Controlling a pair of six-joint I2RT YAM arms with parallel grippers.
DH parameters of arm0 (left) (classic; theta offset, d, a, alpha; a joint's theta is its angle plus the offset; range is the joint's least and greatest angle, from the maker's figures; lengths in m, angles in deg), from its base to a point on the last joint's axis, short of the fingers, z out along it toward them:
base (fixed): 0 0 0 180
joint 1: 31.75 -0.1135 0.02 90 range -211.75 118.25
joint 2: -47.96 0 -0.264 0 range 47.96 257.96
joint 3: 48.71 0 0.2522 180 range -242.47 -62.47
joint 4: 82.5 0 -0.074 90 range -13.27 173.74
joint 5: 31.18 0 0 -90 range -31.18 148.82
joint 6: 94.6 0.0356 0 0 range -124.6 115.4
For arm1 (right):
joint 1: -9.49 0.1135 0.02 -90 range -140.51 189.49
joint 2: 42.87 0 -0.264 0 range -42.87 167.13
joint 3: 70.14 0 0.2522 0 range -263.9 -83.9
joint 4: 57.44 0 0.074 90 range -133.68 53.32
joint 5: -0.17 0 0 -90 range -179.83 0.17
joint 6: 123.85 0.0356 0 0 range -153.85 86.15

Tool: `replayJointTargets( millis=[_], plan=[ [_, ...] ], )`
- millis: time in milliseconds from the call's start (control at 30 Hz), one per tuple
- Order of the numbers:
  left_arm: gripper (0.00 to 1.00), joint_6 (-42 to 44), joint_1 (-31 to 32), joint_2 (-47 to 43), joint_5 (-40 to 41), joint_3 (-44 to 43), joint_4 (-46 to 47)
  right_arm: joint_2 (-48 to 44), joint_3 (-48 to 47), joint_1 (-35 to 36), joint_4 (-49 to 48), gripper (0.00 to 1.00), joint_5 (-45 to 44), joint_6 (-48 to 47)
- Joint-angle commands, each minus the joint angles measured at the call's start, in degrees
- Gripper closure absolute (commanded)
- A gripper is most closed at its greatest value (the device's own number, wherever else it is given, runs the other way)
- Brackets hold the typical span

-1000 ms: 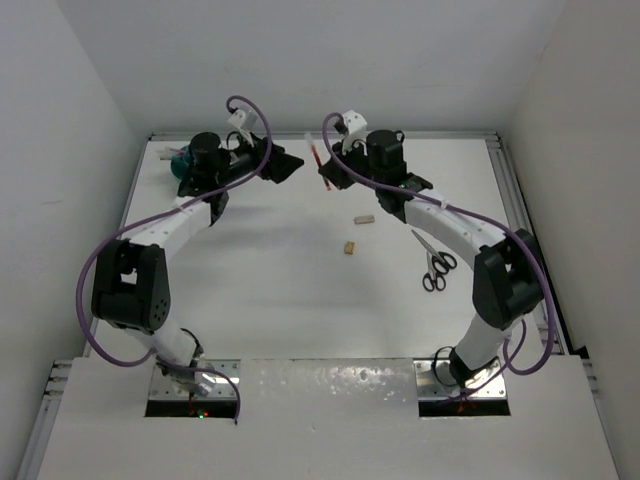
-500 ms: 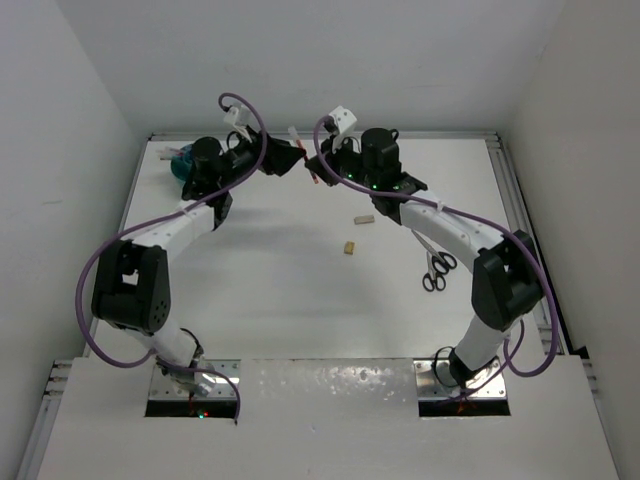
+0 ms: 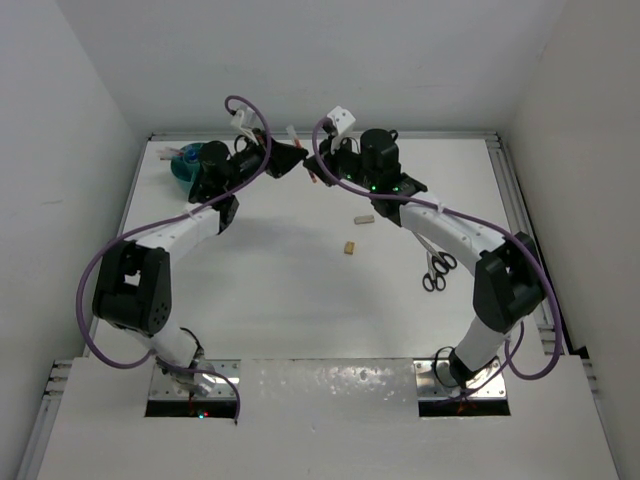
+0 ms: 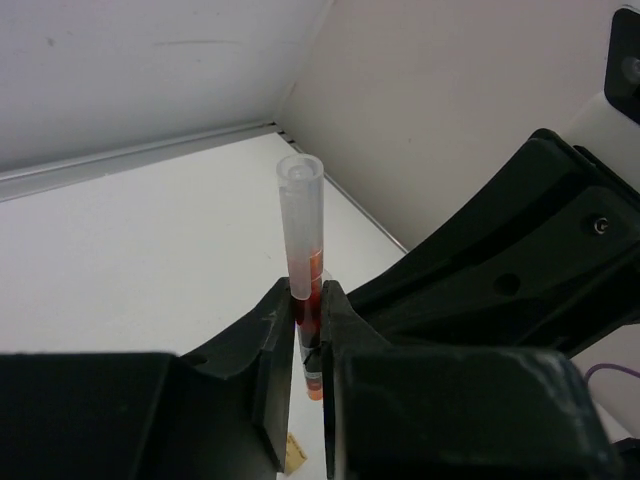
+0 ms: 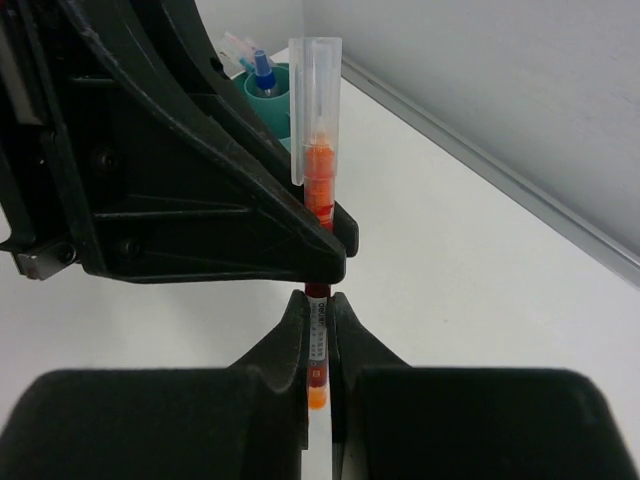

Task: Sort the stationery into containers
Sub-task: Place the pen in the storage box.

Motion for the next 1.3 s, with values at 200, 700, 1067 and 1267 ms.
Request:
replayJointTargets(
  millis=[200,700,1067,1267],
  plan=[
    [1.0,0.8,-0.7,-4.6,0.6,-0.6,0.4,-3.3,2.3,0.8,-4.6,0.92,0.8,-0.6],
    [1.0,28.5,-25.5,1.3,20.7,-14.9,-4.0,5.1,-5.4,-6.9,-4.8,0.22,-1.4,8.1],
    [1.0,20.2,-34.2,20.4,9.9,-24.2,5.0,17.3,-25.2,-9.7,13.3,0.22,-10.5,9.1],
    [1.0,17.2,-36.3,29.1,4.3,-32.4,3.6,20.4,-31.4,-10.0,18.6,0.22,-12.7,11.0]
  ],
)
